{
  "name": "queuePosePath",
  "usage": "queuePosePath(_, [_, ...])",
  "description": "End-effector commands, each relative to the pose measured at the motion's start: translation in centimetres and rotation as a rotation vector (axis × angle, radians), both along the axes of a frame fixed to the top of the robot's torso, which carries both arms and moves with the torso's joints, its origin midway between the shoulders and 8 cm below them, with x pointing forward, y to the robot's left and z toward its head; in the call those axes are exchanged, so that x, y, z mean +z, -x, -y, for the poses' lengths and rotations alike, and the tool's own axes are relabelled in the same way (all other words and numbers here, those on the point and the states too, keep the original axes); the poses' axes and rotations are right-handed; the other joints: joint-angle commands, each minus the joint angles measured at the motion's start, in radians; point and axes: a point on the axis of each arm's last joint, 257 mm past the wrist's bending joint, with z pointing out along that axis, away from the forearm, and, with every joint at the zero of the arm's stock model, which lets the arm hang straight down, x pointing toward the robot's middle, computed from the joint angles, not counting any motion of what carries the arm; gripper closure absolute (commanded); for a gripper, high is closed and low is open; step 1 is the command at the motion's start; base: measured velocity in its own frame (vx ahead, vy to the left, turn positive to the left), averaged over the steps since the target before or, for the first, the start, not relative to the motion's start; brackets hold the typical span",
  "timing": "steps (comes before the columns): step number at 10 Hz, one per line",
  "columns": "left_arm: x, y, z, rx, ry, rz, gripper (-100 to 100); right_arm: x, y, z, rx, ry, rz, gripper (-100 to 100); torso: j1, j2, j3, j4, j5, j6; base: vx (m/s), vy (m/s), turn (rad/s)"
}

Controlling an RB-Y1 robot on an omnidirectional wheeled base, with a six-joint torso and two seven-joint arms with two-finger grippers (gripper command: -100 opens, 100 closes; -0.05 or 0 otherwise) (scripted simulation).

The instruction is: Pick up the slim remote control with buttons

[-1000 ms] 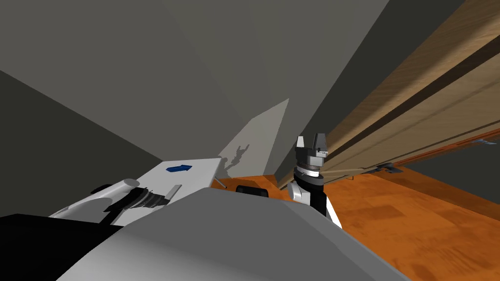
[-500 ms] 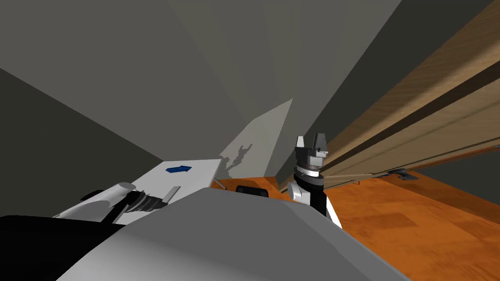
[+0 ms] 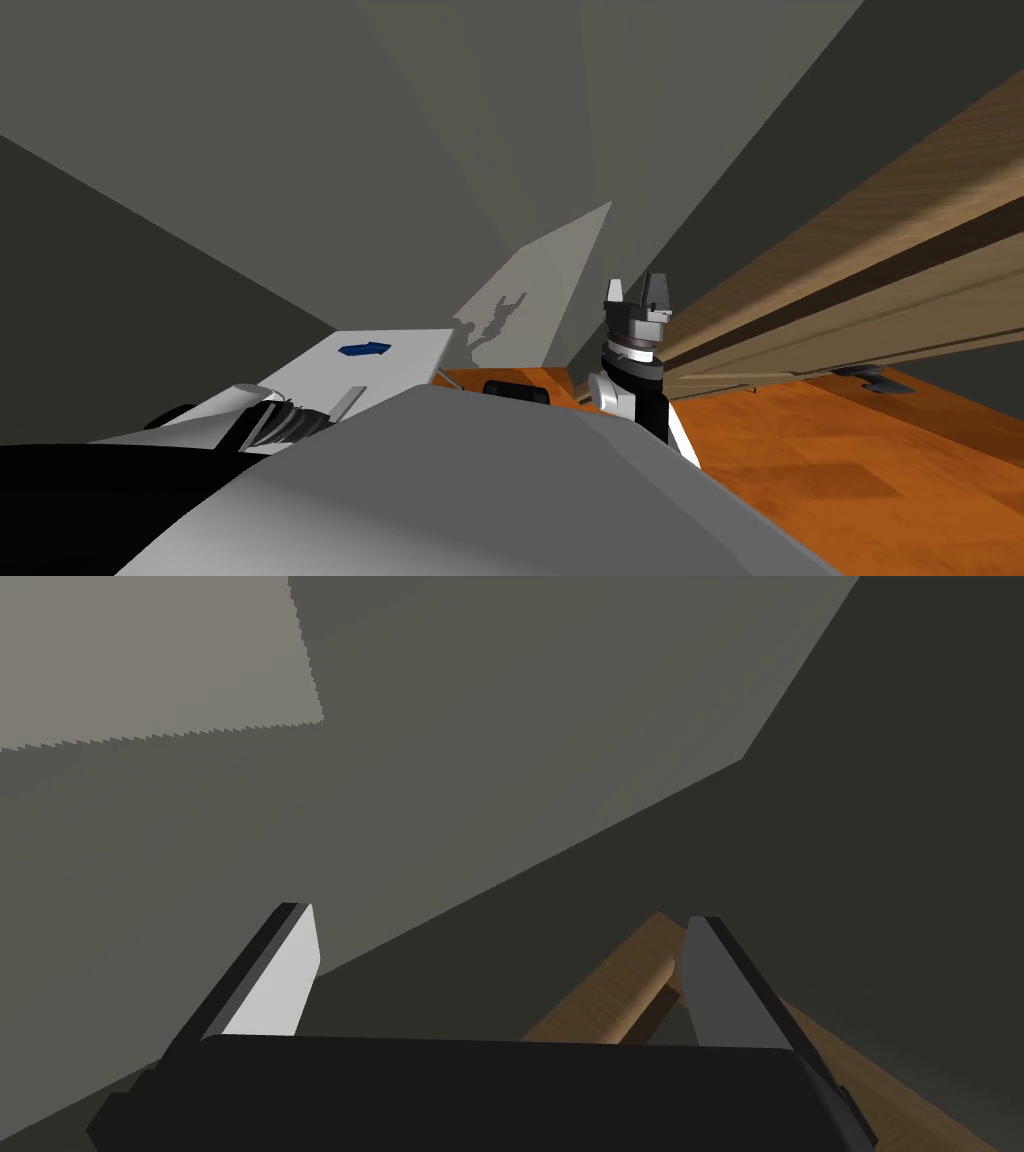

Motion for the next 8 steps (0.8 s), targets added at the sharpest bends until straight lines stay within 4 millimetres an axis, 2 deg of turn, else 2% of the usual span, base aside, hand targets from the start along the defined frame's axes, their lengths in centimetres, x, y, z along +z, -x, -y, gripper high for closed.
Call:
queuePosePath(1, [0.00, 0.00, 0.00, 0.000, 0.000, 0.000, -100, 0.00, 0.00, 0.00, 0.000, 0.000, 0.000, 0, 0.000, 0.000, 0.000, 0.000, 0.000, 0.000, 0.032, -0.003, 0.010])
queuePosePath(2, [-0.05, 0.09, 0.00, -0.006, -0.001, -0.001, 100, 0.00, 0.00, 0.00, 0.000, 0.000, 0.000, 0, 0.000, 0.002, 0.001, 0.000, 0.000, 0.000, 0.006, -0.001, -0.002])
queuePosePath(6, [-0.07, 0.09, 0.04, -0.004, 0.000, 0.000, 100, 0.00, 0.00, 0.00, 0.000, 0.000, 0.000, 0, 0.001, 0.005, 0.003, 0.001, 0.000, 0.001, 0.001, 0.000, 0.003])
queuePosePath(7, [-0.06, 0.09, 0.03, -0.004, 0.000, 0.000, 0, 0.00, 0.00, 0.00, 0.000, 0.000, 0.000, 0, 0.001, 0.005, 0.003, 0.001, 0.000, 0.001, 0.000, 0.000, 0.000])
queuePosePath(8, [-0.27, 0.38, 0.10, -0.011, -0.002, -0.001, 100, 0.00, 0.00, 0.00, 0.000, 0.000, 0.000, 0, 0.001, 0.005, 0.003, 0.001, 0.000, 0.001, 0.000, 0.000, -0.013])
